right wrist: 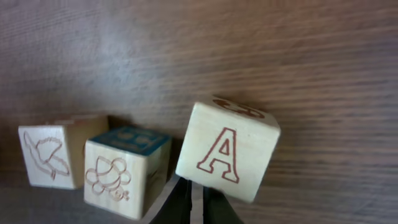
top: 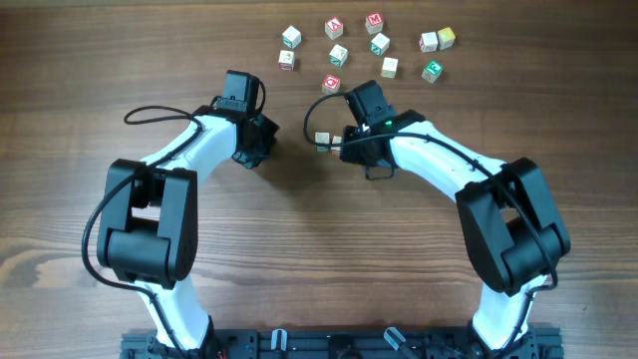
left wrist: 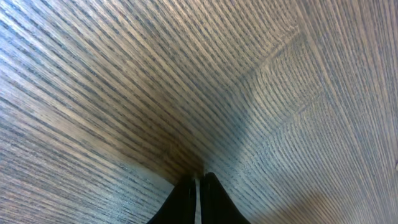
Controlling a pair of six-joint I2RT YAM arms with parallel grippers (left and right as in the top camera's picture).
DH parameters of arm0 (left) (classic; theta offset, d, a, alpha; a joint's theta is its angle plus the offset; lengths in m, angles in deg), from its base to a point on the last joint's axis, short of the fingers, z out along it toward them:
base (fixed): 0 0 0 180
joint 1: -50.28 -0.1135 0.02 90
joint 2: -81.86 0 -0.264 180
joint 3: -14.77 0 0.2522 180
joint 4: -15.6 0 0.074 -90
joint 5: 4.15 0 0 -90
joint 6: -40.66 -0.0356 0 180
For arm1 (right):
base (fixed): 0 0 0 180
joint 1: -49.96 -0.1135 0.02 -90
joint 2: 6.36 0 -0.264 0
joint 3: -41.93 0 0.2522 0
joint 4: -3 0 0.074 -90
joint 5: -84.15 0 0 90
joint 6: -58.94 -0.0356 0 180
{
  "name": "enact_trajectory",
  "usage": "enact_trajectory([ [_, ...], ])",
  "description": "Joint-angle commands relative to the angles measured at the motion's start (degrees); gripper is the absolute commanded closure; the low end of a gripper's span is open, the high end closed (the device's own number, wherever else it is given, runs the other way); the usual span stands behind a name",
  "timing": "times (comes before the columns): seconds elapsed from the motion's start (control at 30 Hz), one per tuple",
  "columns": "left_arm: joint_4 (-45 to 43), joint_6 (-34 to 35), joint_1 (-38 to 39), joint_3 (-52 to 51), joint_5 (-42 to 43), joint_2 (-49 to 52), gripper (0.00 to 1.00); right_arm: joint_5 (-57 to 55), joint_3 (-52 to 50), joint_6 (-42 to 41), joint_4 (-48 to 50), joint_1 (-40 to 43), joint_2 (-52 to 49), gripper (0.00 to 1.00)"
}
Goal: Form a horizontal line
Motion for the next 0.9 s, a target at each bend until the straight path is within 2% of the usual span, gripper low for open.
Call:
enact_trajectory([
  [0.0,1.05,-0.07,0.00,-2.51,-2.27,4.09,0.91,-1.55,-0.20,-0.79,0.37,0.37,-1.33,0.91],
  [0.13,0.92,-0.07,0.00,-2.51,-2.29,4.09,0.90,-1.31,-0.20,-0.46,0.52,0.39,-1.33,0.91],
  [0.27,0.92,-0.04,0.02,-2.51,-2.27,4.09,0.89,2.58,-0.20,4.87,3.15,0.39,-1.33,0.91],
  [0.87,0.92,-0.07,0.00,-2.51,-2.27,4.09,0.89,2.51,-0.20,4.81,5.75,0.39,-1.33,0.91],
])
